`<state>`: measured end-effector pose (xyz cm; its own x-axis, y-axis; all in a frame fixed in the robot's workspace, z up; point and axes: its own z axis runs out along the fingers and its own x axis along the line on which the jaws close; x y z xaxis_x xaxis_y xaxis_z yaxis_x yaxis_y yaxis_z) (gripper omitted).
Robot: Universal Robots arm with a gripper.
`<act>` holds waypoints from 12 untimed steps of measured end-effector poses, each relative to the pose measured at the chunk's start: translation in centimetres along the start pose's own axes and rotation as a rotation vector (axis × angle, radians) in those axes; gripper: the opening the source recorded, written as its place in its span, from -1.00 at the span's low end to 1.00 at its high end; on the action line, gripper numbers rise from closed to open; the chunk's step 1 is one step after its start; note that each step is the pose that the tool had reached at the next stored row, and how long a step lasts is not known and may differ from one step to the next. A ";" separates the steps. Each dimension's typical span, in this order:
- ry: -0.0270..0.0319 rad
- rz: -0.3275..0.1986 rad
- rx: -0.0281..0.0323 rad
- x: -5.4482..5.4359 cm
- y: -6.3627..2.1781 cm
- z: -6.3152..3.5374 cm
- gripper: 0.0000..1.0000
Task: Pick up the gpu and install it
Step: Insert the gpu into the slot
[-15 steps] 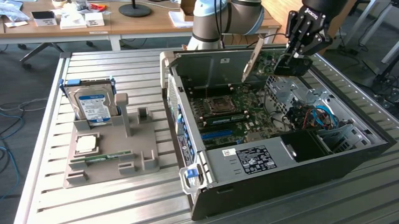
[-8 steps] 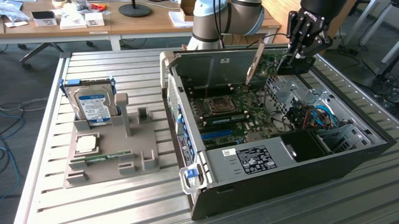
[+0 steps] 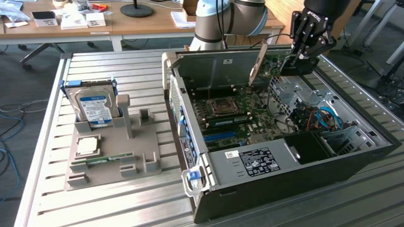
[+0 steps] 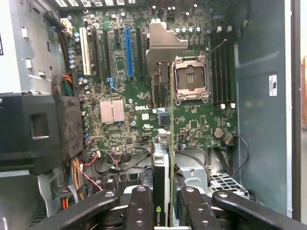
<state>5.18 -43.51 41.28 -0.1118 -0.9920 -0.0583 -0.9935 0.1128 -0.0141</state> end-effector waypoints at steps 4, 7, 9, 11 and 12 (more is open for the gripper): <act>-0.0044 0.000 -0.0003 0.0 0.40 0.00 -0.47; -0.0099 0.000 -0.0008 0.1 0.54 0.01 -0.47; -0.0127 0.000 -0.0012 0.1 0.82 0.04 -0.47; -0.0145 0.000 -0.0014 0.2 1.17 0.04 -0.47; -0.0147 0.000 -0.0014 0.3 1.31 0.04 -0.47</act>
<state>3.85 -43.68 41.20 -0.1117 -0.9911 -0.0730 -0.9935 0.1130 -0.0127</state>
